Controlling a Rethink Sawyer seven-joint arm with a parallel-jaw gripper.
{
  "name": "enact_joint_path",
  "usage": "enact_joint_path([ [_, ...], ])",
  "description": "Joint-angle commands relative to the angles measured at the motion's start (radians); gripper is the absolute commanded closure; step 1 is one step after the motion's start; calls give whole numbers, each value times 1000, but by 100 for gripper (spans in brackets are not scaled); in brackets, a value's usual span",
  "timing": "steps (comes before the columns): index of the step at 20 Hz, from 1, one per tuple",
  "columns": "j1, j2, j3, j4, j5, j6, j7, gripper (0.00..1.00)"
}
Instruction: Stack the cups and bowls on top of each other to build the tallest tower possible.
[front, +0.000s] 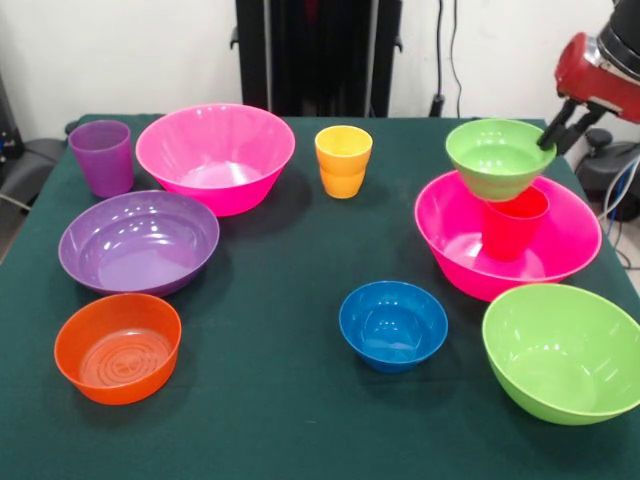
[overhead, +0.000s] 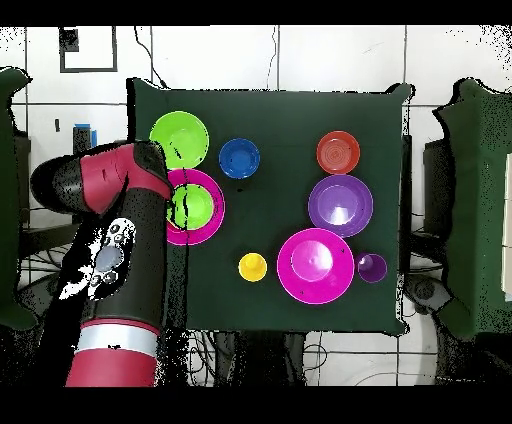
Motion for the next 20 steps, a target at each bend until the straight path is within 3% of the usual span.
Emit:
enact_joint_path([
  [1,0,91,44,-90,29,96,212,100],
  [6,14,97,32,-92,56,104,234,100],
  [10,31,134,17,-157,95,184,299,100],
  [15,73,144,-23,-159,102,253,329,100],
  [20,89,159,-33,-171,114,259,349,100],
])
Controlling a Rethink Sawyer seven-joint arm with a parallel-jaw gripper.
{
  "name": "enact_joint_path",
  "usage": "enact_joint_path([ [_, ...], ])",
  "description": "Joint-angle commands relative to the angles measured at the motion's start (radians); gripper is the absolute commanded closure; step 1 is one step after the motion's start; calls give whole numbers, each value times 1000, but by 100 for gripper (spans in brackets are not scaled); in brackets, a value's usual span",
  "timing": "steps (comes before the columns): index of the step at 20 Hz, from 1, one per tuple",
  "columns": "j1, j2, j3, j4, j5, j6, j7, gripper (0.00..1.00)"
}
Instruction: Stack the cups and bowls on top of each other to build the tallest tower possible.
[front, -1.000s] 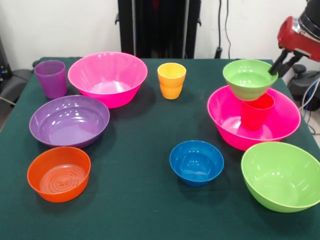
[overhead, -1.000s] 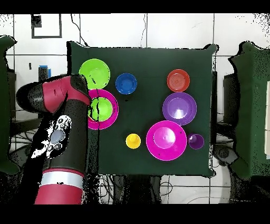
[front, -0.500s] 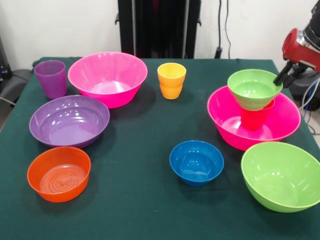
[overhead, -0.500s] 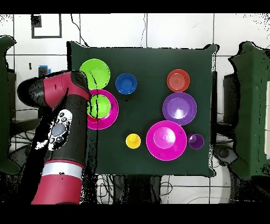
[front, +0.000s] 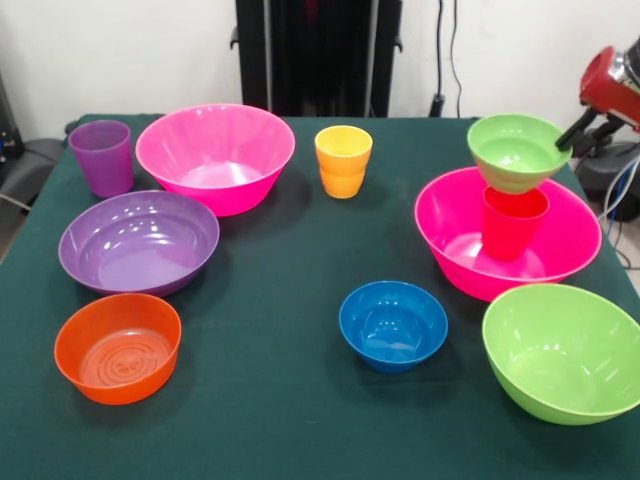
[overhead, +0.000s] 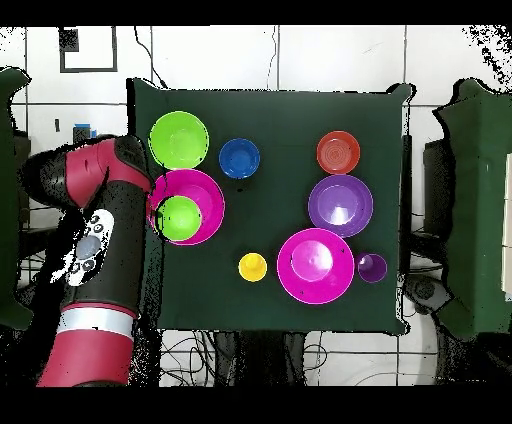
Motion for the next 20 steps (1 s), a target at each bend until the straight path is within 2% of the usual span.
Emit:
enact_joint_path([
  [1,22,35,38,-44,24,85,241,100],
  [7,25,58,45,-62,51,17,278,100],
  [13,29,53,45,-14,46,-56,256,100],
  [20,64,37,26,67,37,-118,272,100],
])
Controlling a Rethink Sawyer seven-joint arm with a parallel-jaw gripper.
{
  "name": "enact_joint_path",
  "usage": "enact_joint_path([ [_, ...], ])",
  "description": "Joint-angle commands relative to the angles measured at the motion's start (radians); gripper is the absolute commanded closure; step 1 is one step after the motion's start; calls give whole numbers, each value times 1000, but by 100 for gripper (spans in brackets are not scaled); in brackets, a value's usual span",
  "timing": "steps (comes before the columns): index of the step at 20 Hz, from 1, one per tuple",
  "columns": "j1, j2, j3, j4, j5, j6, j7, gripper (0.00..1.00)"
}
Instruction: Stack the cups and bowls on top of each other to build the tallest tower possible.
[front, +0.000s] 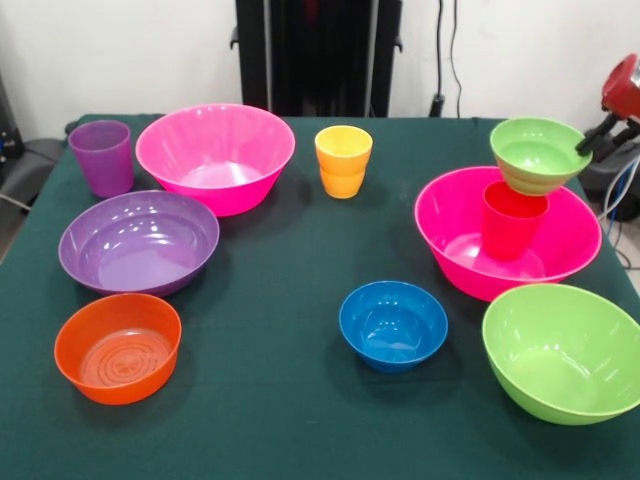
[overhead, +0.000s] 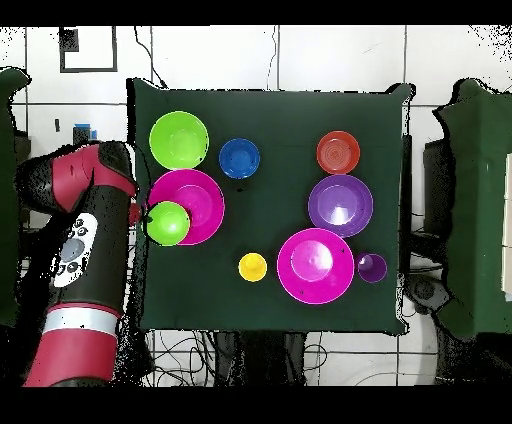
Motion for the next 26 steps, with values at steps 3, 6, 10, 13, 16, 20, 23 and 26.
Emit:
enact_joint_path([
  [3,22,2,41,98,7,-126,213,100],
  [6,21,13,38,90,12,-134,212,100],
  [10,22,28,26,70,4,-123,207,100],
  [13,19,28,20,67,0,-103,191,100],
  [16,15,41,13,53,-5,-101,186,100],
  [20,12,48,10,58,-2,-116,185,100],
  [23,9,47,15,62,12,-118,192,100],
  [26,9,54,13,59,11,-128,193,100],
])
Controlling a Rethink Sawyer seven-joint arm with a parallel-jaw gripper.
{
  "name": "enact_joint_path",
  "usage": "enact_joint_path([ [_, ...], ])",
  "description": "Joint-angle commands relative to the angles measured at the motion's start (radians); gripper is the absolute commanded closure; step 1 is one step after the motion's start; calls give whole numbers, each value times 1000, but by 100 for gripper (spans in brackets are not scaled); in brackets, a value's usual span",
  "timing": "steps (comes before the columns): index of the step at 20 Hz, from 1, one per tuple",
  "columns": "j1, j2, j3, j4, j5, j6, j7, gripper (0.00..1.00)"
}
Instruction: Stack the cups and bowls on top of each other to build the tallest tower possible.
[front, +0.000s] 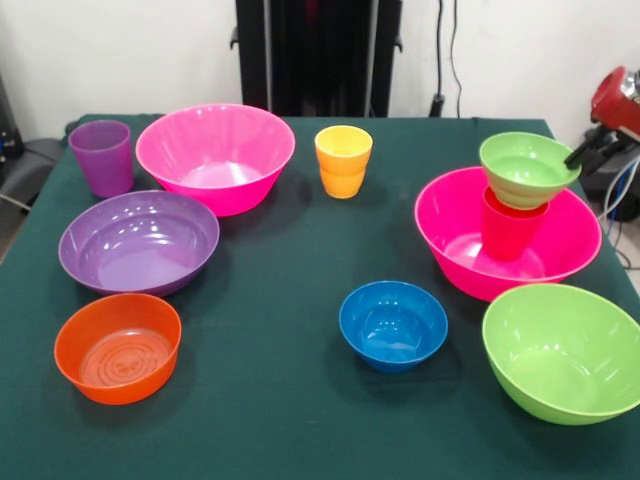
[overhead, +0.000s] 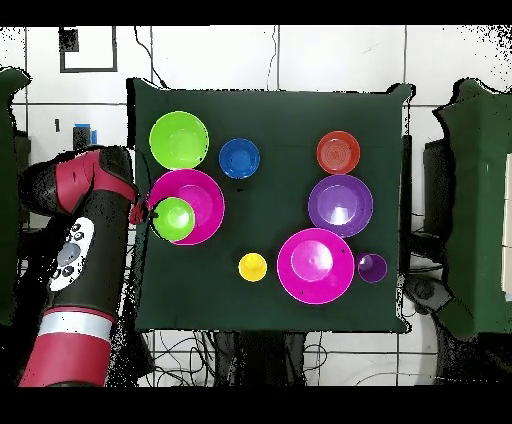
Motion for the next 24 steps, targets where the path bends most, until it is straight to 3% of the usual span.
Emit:
enact_joint_path([
  [1,-11,34,60,47,12,-57,193,100],
  [5,-12,42,63,40,14,-63,189,100],
  [6,-11,41,62,42,16,-61,193,0],
  [18,-15,45,51,28,16,-55,194,0],
  [20,-12,42,45,19,9,-14,180,0],
  [24,-12,-20,25,-14,-9,167,104,0],
])
